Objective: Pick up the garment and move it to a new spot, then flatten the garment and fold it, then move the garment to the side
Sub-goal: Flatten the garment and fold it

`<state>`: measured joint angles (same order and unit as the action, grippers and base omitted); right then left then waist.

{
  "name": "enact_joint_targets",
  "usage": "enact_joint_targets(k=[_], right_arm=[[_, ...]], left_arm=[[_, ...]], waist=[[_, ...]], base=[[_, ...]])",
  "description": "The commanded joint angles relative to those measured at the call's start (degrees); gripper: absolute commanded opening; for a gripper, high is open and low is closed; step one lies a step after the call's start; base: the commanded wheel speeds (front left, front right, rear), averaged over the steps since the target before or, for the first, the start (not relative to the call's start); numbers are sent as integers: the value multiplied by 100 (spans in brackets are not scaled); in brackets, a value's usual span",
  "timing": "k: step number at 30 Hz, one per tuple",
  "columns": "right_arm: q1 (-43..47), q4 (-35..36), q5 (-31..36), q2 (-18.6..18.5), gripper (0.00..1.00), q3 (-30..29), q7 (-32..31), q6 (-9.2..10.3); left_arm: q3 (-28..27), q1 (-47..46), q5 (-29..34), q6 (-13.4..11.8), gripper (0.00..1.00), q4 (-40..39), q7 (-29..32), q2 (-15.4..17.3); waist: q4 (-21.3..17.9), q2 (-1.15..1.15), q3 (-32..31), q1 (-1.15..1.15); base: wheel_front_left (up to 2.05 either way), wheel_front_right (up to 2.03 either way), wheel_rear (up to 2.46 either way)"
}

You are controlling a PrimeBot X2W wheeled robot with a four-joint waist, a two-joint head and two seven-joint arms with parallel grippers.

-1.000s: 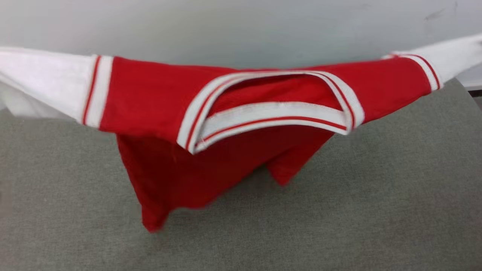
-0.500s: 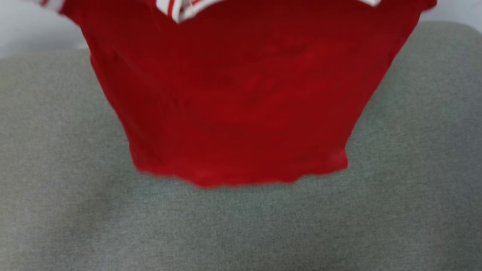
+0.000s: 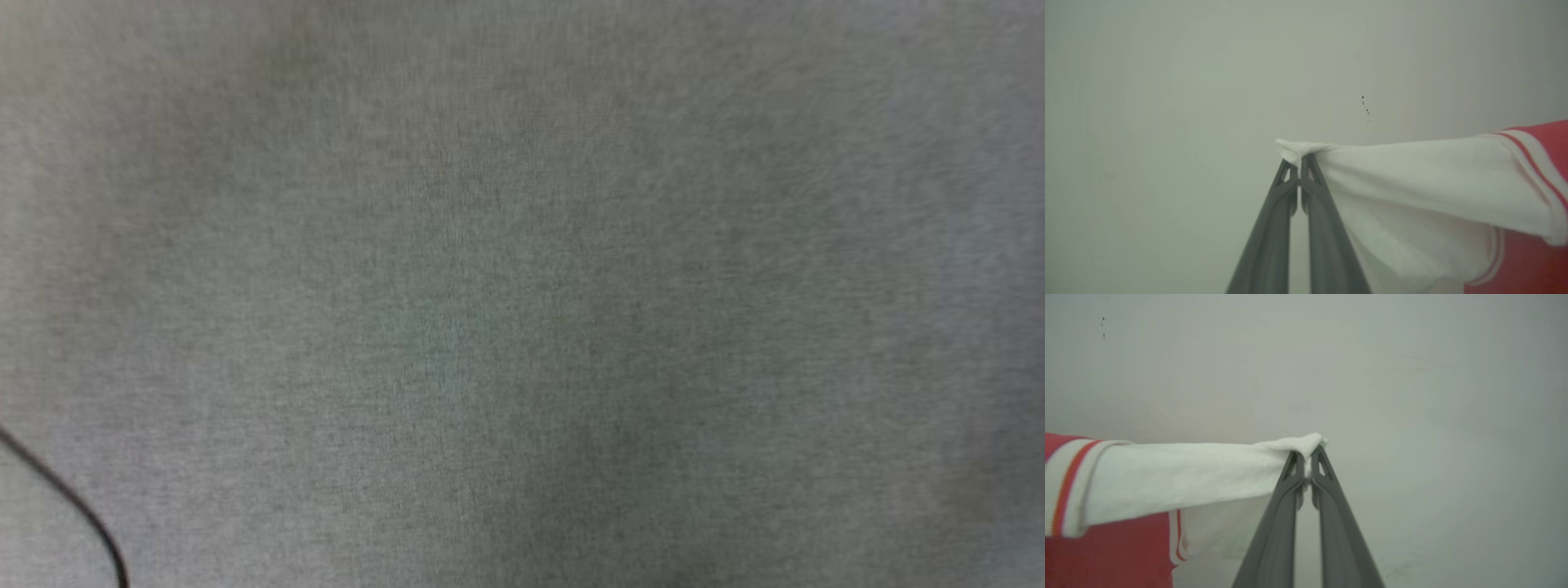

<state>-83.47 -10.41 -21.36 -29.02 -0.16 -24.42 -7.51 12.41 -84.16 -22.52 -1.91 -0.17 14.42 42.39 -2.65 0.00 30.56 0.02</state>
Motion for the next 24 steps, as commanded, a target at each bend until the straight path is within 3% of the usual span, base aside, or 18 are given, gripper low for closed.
enact_joint_targets(k=[1,6,11,19,24], right_arm=[[-215,-133,101,-14,0,21,108,4],[-1032,-1019,434,114,0,130,624,5],[-1342,-1791,633,239,0,304,1080,4],[-748,-2610,464,297,0,616,1623,4],[120,-2892,275,235,0,770,1863,4]], left_arm=[[27,-205,52,31,0,195,-67,-56],[227,-1130,206,88,0,1270,-419,-428],[410,-1454,289,123,0,1963,-910,-785],[716,-490,205,70,0,2215,-1369,-1183],[744,565,-61,-40,0,2183,-1604,-1371]], waist=[[82,0,378,-2],[98,0,721,-2],[185,0,912,-2],[365,0,813,-2],[454,0,448,-2]], base=[[0,0,0],[0,0,0],[0,0,0],[0,0,0],[0,0,0]])
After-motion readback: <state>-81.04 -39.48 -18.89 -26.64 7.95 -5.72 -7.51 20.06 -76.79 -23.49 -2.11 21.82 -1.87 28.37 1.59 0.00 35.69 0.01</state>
